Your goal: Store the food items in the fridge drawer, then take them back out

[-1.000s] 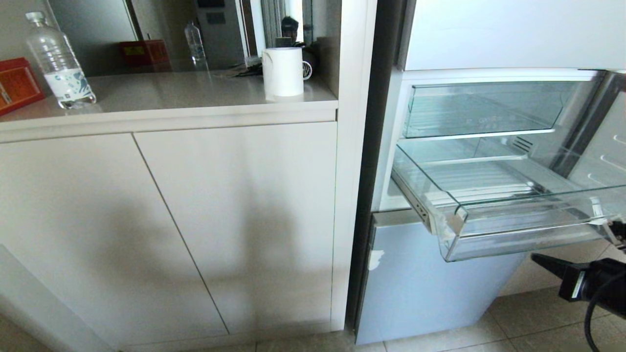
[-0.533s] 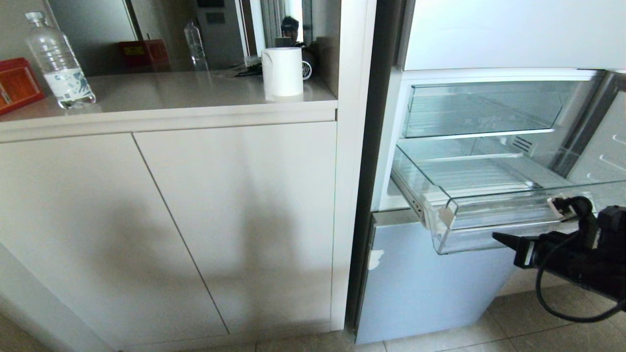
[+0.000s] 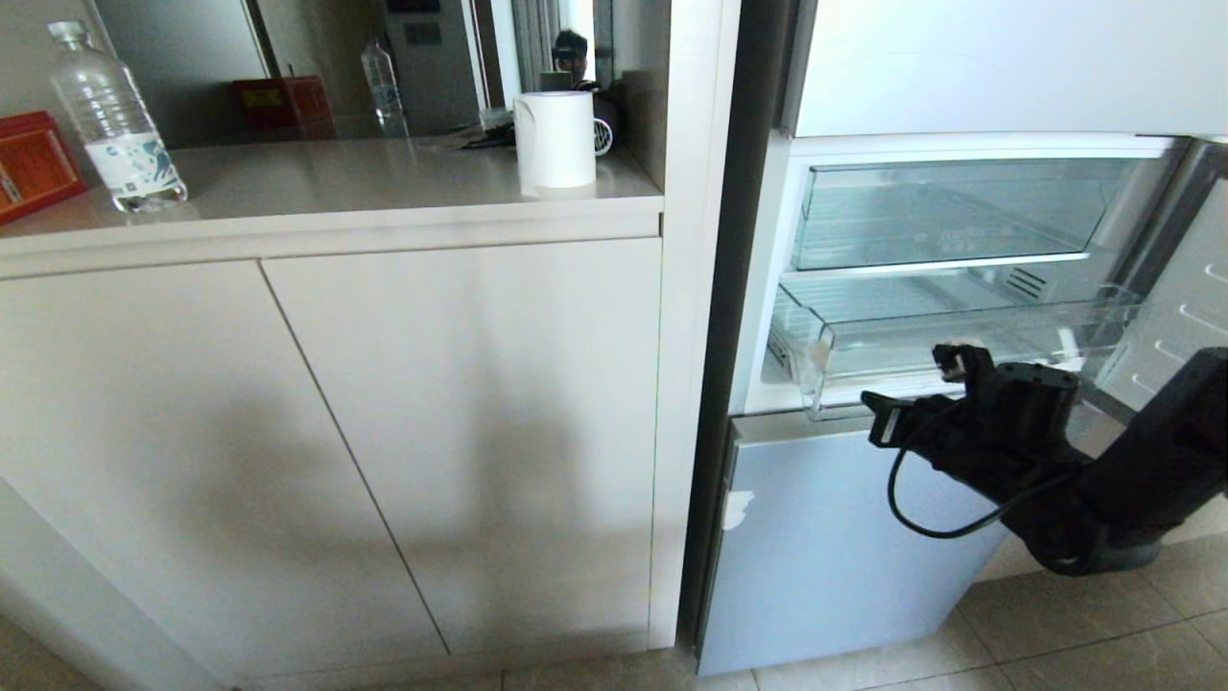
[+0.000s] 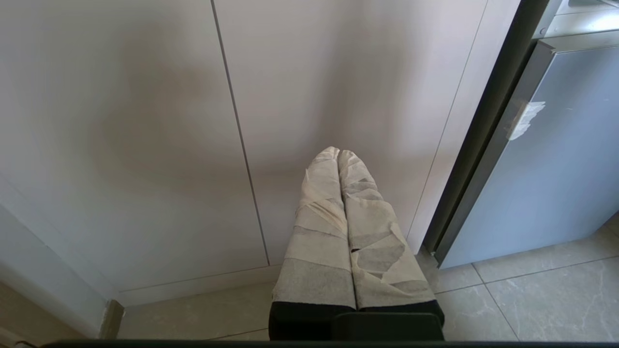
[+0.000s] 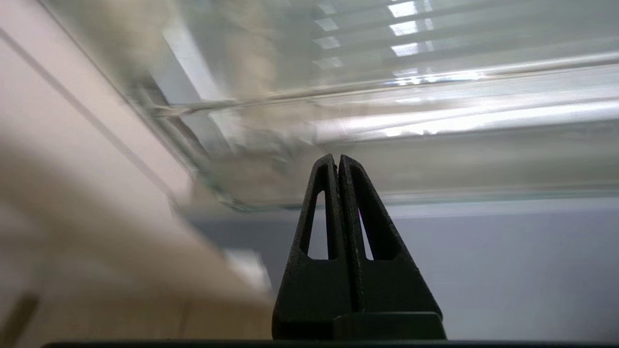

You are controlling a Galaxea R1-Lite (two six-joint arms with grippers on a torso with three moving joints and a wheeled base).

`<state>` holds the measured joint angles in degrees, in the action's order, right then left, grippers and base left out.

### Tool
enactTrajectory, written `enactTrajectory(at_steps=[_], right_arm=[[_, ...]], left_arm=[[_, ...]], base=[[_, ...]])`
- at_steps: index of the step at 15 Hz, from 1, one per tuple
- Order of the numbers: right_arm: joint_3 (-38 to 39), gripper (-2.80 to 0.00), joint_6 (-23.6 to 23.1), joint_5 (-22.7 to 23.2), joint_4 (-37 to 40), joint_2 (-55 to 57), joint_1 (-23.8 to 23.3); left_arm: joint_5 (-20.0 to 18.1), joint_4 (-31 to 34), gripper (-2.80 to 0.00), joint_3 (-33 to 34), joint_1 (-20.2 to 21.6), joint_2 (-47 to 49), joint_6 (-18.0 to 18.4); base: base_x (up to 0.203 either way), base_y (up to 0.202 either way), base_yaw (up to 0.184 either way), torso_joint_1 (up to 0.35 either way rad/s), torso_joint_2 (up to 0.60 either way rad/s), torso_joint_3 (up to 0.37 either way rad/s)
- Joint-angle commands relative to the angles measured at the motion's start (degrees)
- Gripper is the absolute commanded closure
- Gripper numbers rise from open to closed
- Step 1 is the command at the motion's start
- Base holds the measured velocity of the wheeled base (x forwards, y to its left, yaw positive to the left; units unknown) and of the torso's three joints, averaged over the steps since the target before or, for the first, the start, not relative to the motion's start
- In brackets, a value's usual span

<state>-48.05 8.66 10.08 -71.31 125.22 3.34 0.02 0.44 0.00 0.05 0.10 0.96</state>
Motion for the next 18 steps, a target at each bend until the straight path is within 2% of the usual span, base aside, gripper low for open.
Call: enactTrajectory(at_steps=[1,4,7,9,12,16,18], right_arm=[[-8.0,0.0,0.7,-1.0,-4.0,9.4,1.9],[-14.7,0.0,1.1,-3.9,-5.5,14.2,3.9],[-13.3,0.0,1.4,-5.6,-6.8,12.3,4.5],[-9.3,0.0,1.4,-5.8,-8.2,9.4,4.6],[2.0,0.0,1.3,-5.7,-9.5,1.6,5.0],[24.1,0.0,-0.7,-6.1,-9.7,-17.1,5.4],[33.6,0.0,-2.1,-7.7,-9.8,-26.2,5.1]], left_arm=[[0.0,0.0,0.0,0.0,0.0,0.1,0.0],[0.0,0.0,0.0,0.0,0.0,0.1,0.0],[0.0,0.0,0.0,0.0,0.0,0.1,0.0],[0.1,0.0,0.0,0.0,0.0,0.1,0.0],[0.1,0.0,0.0,0.0,0.0,0.1,0.0],[0.0,0.0,0.0,0.0,0.0,0.1,0.0],[0.0,0.1,0.0,0.0,0.0,0.1,0.0]], base=[[0.0,0.0,0.0,0.0,0.0,0.0],[0.0,0.0,0.0,0.0,0.0,0.0],[0.0,0.0,0.0,0.0,0.0,0.0],[0.0,0.0,0.0,0.0,0.0,0.0],[0.0,0.0,0.0,0.0,0.0,0.0],[0.0,0.0,0.0,0.0,0.0,0.0],[0.0,0.0,0.0,0.0,0.0,0.0]])
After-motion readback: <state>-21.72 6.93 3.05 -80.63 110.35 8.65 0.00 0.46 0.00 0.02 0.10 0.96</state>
